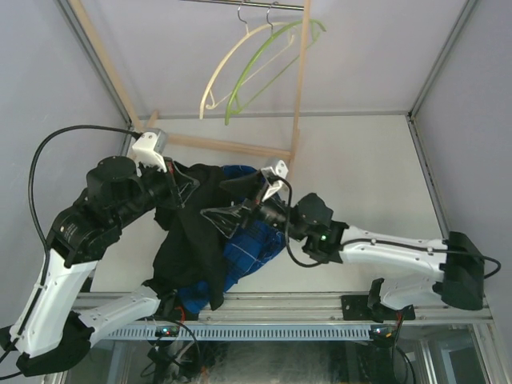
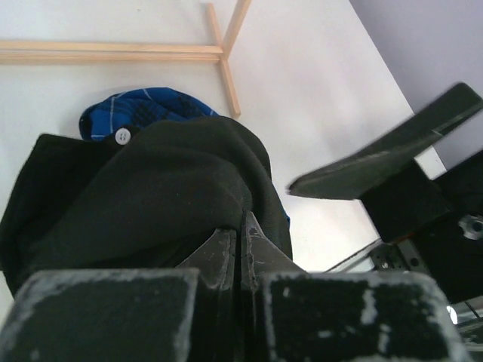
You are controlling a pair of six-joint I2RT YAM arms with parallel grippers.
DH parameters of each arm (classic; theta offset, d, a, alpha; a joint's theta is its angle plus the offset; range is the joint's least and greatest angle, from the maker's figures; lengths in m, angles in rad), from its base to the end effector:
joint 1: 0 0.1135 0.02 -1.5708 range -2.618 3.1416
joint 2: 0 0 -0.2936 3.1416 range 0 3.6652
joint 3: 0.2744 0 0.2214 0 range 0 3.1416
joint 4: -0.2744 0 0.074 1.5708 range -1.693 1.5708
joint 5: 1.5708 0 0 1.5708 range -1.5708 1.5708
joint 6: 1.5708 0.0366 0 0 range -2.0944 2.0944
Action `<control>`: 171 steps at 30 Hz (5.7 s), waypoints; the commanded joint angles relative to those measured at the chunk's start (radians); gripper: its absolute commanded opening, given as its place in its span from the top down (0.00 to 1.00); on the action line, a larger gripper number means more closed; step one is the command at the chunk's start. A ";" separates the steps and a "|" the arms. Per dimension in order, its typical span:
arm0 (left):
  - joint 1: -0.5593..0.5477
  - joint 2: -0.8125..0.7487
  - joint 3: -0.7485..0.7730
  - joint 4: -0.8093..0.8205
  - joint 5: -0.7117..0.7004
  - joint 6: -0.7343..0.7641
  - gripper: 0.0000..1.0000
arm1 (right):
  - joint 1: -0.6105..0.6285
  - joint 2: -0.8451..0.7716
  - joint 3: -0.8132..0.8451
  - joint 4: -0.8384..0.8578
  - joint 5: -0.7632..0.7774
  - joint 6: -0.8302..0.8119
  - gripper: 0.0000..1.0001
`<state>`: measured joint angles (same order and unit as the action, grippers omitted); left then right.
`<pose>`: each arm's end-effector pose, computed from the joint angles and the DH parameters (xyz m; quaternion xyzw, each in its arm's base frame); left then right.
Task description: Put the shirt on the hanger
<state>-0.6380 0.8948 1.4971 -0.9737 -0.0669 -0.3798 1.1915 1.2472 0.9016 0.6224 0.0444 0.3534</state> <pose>0.0665 -0.0462 0.4726 0.0875 0.8206 -0.2507 0.5061 0.0955 0.2352 0.4063 -0.2290 0.5577 0.5471 0.5807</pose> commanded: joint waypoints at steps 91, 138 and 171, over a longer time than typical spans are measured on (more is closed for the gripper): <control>-0.364 0.805 -0.403 0.683 -0.308 -0.387 0.05 | -1.264 -0.742 -0.076 -1.254 -0.343 0.009 1.00; 0.554 -0.237 -0.501 0.261 -0.619 -0.448 1.00 | -1.258 -0.770 -0.130 -1.216 -0.437 0.076 1.00; 0.864 -0.238 -0.571 0.343 0.013 -0.258 0.04 | -1.100 -0.658 0.125 -1.105 -0.244 0.053 1.00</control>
<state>0.2184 0.7105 0.8650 -0.6186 -0.1864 -0.7395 0.0093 0.5472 0.9302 -0.6128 -0.2981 0.4232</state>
